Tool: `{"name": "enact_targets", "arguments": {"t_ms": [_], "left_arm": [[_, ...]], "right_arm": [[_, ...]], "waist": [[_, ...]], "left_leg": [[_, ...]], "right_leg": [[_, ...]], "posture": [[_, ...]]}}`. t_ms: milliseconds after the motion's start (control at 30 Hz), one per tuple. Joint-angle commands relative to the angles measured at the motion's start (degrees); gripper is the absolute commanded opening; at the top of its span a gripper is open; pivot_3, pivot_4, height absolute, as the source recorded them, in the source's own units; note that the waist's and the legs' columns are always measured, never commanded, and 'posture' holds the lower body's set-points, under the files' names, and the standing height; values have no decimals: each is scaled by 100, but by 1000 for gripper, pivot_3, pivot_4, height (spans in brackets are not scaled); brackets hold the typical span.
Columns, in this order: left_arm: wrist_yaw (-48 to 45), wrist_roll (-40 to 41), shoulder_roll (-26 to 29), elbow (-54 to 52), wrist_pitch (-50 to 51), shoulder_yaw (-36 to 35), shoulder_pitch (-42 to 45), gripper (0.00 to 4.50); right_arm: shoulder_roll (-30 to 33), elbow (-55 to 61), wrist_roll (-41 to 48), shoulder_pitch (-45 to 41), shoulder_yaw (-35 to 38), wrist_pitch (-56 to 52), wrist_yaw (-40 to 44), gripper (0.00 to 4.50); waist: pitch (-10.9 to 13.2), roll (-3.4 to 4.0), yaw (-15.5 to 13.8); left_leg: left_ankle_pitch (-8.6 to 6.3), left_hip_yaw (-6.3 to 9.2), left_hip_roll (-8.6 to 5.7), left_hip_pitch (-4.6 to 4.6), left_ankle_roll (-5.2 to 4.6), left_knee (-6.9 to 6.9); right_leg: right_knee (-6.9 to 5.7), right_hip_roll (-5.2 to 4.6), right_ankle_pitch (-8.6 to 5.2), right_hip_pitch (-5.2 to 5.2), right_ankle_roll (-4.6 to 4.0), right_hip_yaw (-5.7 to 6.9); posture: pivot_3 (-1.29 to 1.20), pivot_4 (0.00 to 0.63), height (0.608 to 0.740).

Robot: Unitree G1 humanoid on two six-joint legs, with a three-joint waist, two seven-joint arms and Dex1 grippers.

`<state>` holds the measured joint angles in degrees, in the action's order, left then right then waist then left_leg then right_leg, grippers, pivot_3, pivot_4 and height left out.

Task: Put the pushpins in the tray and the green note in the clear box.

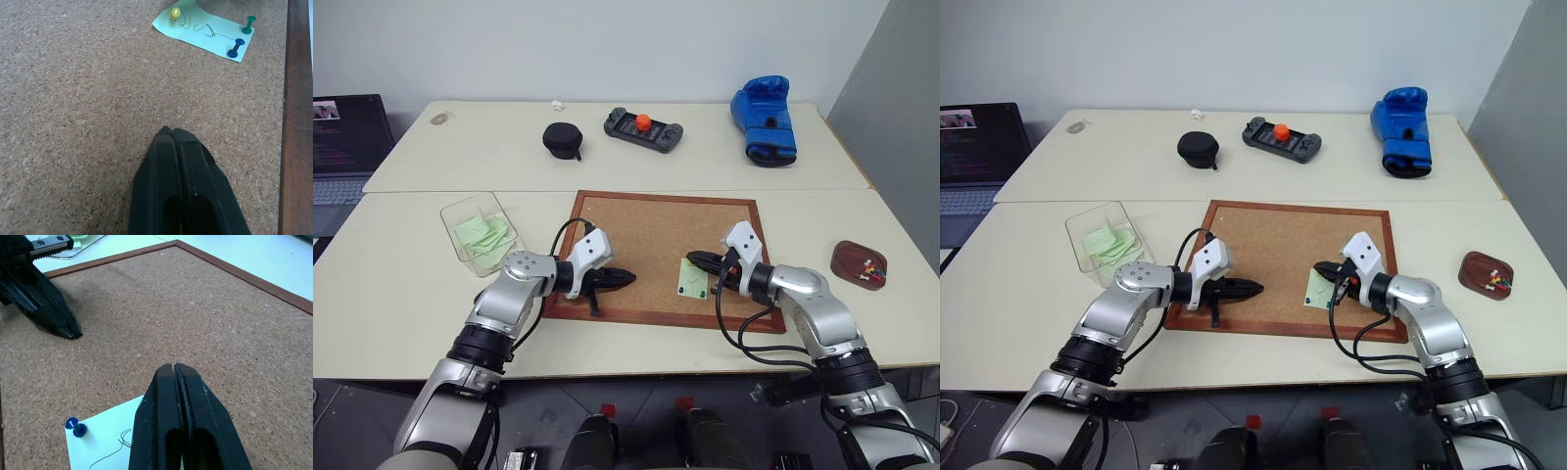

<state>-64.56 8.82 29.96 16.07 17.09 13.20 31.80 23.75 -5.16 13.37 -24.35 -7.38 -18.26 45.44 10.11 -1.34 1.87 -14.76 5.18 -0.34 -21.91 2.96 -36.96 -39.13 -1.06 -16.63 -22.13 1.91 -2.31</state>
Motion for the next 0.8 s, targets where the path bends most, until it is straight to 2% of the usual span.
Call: {"name": "enact_targets", "arguments": {"t_ms": [33,400,500,633,800], "left_arm": [[-28,-175,62,28,117,170,-120,0],[-42,-185,48,45,105,190,-106,0],[-52,-184,73,25,119,183,-121,0],[-57,-180,93,7,141,179,-137,0],[-50,-169,112,-62,169,175,-187,0]], "right_arm": [[-31,332,369,-70,368,-265,-52,56],[204,301,-440,-4,-174,595,35,56],[174,209,-533,-25,-261,710,68,540],[178,48,-639,-81,-356,814,167,1440],[138,-158,-747,-149,-422,905,164,1440]], "waist": [[0,0,0],[0,0,1],[0,0,1],[0,0,0],[0,0,1]], "left_leg": [[0,0,0,0,0,0],[0,-1,-1,0,0,0],[0,-1,-1,0,0,0],[0,0,-1,0,0,0],[0,-1,-1,0,0,1]], "right_leg": [[0,0,0,0,0,0],[0,1,0,0,0,0],[1,1,0,0,0,0],[1,0,0,0,0,0],[1,1,0,0,0,0]], "posture": [[0,150,740],[0,150,740],[0,150,740],[0,150,740],[0,150,740]]}}
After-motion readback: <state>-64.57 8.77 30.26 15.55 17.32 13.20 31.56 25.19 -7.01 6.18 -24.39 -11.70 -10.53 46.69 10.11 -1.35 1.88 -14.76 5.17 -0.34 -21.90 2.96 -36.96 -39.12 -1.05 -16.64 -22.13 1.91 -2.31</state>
